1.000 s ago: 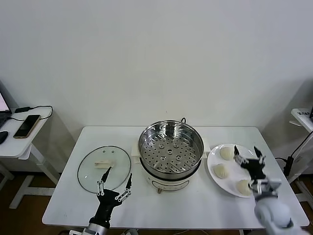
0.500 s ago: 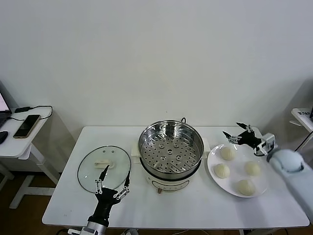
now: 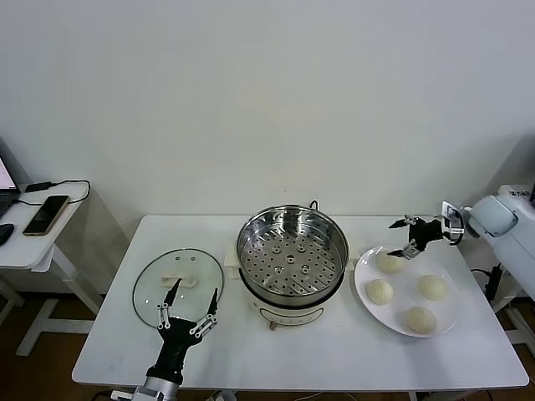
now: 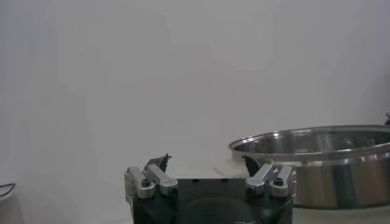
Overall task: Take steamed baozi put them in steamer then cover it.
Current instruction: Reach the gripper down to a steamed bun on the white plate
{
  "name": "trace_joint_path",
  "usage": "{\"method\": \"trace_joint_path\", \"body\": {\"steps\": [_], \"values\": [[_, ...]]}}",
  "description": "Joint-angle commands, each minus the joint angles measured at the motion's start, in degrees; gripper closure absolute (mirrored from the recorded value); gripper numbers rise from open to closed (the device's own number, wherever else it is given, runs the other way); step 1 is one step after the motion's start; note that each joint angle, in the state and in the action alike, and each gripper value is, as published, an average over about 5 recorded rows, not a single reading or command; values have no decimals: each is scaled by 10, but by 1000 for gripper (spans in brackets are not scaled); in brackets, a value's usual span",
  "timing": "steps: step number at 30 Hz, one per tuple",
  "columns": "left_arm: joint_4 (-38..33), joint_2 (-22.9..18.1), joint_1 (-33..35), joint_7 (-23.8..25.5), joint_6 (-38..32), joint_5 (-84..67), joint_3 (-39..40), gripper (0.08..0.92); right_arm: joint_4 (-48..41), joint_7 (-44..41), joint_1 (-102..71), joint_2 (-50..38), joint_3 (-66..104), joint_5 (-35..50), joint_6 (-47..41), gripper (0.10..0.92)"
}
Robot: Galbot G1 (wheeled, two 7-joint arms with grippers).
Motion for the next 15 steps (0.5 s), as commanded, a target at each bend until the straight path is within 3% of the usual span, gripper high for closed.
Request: {"method": "trace_joint_path", "body": {"steps": [1, 15], "values": [[-4, -3, 2, 2, -2, 0, 0, 177, -93, -61, 74, 63, -77, -119, 21, 203], [-3, -6, 7, 6, -13, 1, -1, 177, -172, -24, 56, 143, -68, -153, 37, 203]]}}
